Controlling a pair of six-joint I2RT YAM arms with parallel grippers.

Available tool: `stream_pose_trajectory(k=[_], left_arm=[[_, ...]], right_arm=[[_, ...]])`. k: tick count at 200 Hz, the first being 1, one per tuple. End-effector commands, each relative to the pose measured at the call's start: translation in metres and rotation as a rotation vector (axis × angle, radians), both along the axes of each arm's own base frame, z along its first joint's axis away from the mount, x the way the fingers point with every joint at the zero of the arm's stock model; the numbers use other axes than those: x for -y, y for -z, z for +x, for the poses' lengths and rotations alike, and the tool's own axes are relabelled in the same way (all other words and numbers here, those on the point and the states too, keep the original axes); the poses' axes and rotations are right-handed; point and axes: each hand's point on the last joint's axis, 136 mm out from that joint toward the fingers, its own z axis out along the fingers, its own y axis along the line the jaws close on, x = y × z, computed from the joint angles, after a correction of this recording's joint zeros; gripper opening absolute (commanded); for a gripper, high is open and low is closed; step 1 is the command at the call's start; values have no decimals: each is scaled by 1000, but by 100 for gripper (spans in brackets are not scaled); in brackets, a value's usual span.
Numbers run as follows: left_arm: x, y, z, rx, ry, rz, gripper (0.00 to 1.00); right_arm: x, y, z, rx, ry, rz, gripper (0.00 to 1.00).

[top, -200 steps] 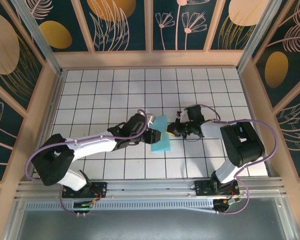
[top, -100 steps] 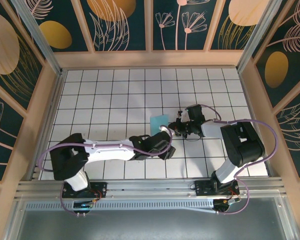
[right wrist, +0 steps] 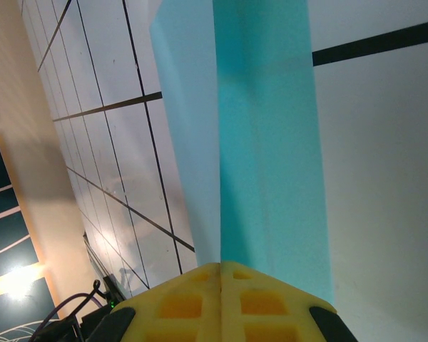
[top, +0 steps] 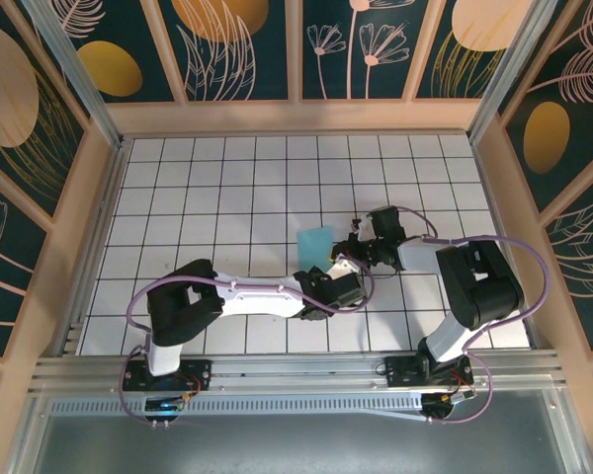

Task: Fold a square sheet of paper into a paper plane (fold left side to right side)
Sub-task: Fold the triangle a second time at the center of the table.

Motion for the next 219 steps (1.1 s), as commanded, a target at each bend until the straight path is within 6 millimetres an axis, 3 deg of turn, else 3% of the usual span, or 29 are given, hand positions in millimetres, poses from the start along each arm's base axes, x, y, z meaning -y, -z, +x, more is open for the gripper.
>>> stream_pose_trajectory(k=[1, 102, 141, 177, 196, 219], left_arm=[[-6, -4, 6, 47, -2, 69, 56], [0, -7, -2, 10, 17, -7, 16], [2, -13, -1, 10, -3, -46, 0], [6, -16, -2, -23, -16, -103, 0], [9, -19, -1, -88, -28, -187, 0], [12, -26, 0, -195, -32, -337, 0]], right_arm=[[-2, -11, 4, 12, 4, 22, 0], [-2, -12, 12, 28, -1, -2, 0], [1, -22, 23, 62, 9, -2, 11], [13, -45, 41, 144, 35, -14, 25], [28, -57, 45, 193, 72, -31, 33], [51, -63, 40, 230, 109, -43, 36]])
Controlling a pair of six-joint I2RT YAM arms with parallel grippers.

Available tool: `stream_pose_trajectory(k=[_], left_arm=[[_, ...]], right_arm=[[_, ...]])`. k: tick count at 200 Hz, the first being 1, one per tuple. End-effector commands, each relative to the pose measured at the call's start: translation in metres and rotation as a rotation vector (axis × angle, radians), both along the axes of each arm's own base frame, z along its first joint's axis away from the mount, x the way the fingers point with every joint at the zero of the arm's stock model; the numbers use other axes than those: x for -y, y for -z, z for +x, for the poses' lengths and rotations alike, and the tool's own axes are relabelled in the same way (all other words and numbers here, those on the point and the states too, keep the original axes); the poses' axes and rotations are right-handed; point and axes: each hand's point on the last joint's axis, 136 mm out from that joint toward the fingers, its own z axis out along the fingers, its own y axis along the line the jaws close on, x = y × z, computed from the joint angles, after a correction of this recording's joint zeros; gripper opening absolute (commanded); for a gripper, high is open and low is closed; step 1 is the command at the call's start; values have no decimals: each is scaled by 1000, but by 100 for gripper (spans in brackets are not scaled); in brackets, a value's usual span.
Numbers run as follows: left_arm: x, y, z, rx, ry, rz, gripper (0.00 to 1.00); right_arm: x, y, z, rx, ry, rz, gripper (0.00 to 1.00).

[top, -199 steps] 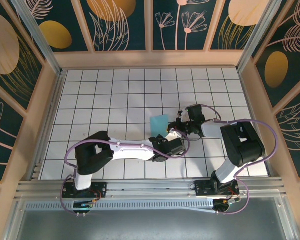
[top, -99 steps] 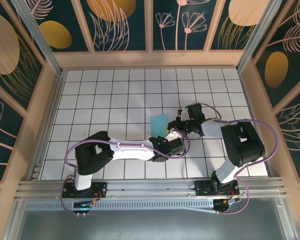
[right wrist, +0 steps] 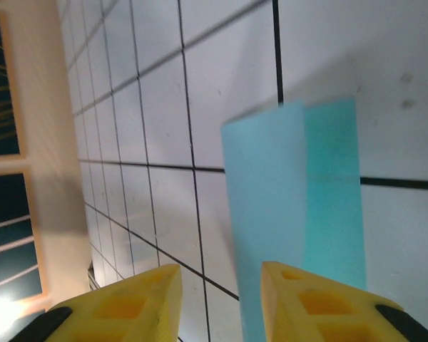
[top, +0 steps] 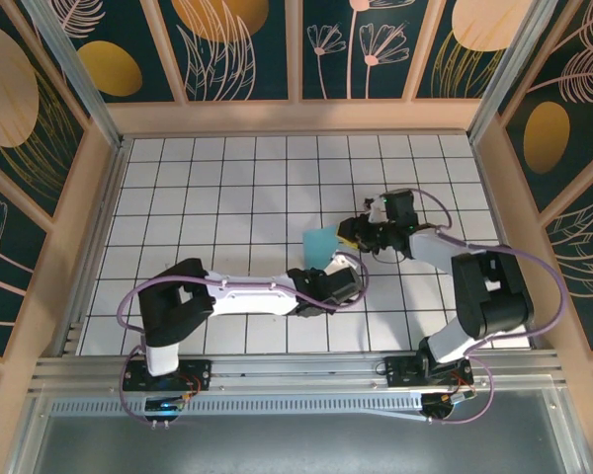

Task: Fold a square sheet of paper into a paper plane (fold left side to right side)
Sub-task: Fold the triangle a second time at the center of the table.

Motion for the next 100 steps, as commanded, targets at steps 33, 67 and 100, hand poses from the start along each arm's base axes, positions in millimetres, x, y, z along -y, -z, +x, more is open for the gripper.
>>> stream_pose_trajectory(k=[33, 67, 100], left_arm=[[7, -32, 4, -248, -13, -426, 0], [8, -32, 3, -399, -5, -599, 0], [5, -23, 8, -475, -38, -651, 0]], right_arm=[[43, -3, -29, 82, 20, -93, 33], [38, 10, -60, 75, -39, -94, 18], [18, 25, -90, 49, -95, -60, 2]])
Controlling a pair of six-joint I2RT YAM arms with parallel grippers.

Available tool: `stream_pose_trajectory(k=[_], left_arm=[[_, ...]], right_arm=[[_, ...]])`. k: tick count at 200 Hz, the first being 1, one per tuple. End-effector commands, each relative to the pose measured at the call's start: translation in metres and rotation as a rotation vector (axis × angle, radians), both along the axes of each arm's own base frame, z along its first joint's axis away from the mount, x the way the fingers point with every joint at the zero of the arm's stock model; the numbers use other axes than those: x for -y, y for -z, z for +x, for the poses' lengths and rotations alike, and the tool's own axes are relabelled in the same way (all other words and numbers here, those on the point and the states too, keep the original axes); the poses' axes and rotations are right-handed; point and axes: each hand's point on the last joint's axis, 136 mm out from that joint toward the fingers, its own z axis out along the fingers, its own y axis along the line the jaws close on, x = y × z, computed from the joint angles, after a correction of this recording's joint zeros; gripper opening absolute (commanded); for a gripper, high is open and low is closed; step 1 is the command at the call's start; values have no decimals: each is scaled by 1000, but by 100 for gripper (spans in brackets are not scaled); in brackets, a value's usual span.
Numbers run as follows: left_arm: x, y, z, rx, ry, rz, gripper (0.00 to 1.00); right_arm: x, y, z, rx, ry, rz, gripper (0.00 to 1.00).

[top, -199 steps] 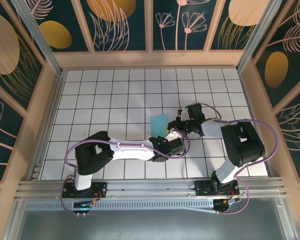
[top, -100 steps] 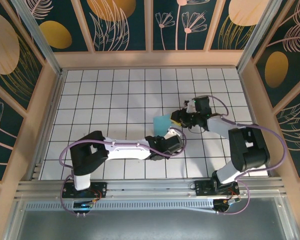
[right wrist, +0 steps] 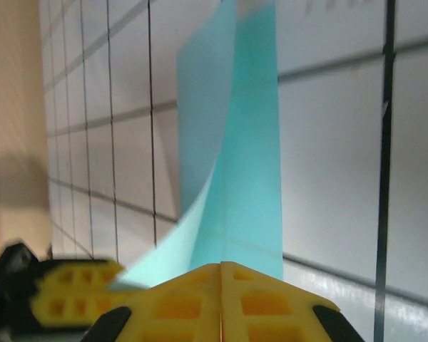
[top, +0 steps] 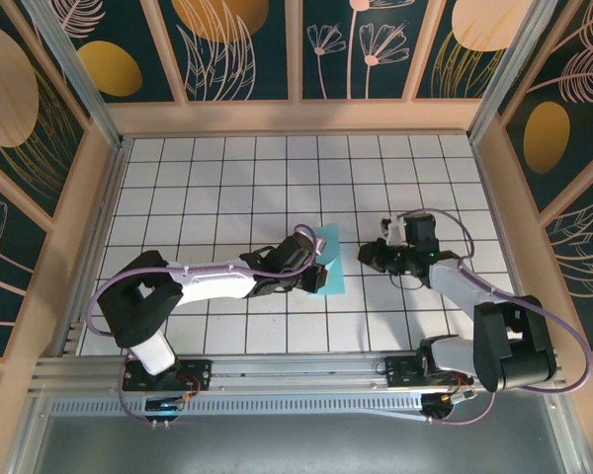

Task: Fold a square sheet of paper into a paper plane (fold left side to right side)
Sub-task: Fold the triangle a second time at the center of the table.

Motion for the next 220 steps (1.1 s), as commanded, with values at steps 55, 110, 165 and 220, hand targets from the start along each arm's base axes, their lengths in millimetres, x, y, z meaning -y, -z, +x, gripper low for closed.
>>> stream_pose_trajectory(k=[55, 110, 165, 220], left_arm=[[15, 9, -2, -131, 10, -116, 0], [7, 20, -2, -136, -1, -76, 0], [-2, 26, 0, -120, 9, -25, 0], [-17, 37, 6, -98, 32, 70, 0]], right_arm=[[-40, 34, -47, -71, -122, -22, 0], [-40, 58, -51, -145, -133, -108, 0], [-31, 75, -58, -196, -124, -168, 0], [-28, 81, -62, -206, -129, -180, 0]])
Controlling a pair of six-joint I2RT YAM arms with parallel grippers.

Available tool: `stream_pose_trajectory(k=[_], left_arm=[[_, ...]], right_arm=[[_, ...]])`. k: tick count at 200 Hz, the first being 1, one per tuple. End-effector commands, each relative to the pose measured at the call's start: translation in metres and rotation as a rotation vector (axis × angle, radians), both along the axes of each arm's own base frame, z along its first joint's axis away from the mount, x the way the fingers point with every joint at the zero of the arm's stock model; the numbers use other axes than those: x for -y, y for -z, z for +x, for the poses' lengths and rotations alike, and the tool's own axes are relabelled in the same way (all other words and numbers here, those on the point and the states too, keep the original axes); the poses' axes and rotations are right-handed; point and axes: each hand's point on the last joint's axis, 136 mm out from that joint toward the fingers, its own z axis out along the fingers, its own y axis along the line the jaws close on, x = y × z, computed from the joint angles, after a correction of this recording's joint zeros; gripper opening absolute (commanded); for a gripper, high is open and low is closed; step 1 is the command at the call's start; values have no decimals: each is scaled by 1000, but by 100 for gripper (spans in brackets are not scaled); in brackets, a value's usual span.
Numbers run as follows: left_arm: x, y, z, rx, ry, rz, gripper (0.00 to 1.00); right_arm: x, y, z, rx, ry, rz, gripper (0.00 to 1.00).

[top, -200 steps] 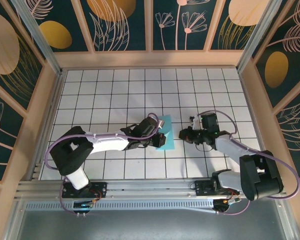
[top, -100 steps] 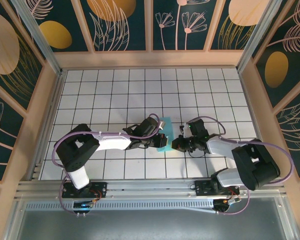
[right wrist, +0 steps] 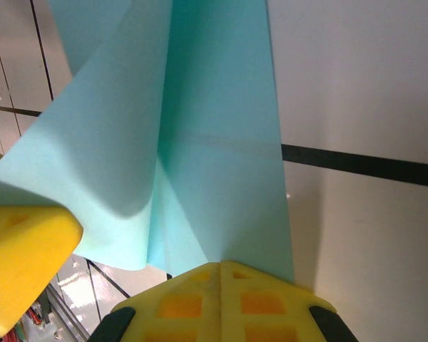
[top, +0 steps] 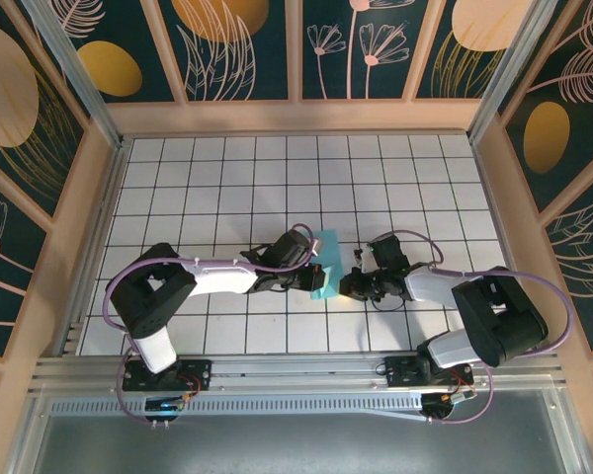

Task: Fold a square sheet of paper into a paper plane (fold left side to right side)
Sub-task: Fold the triangle a second time at the center of the table.

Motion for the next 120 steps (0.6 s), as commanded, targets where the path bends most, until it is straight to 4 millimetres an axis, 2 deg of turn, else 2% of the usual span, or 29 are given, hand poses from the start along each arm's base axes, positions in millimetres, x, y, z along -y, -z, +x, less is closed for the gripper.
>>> stream_pose_trajectory(k=[1, 68, 120], left_arm=[[-12, 12, 3, 7, 21, 79, 0], [-17, 13, 21, 35, 9, 120, 0], [-24, 22, 25, 38, 13, 173, 0]], right_arm=[[10, 15, -7, -26, 3, -73, 0], [11, 18, -10, -34, 2, -73, 0], [11, 19, -11, -34, 3, -73, 0]])
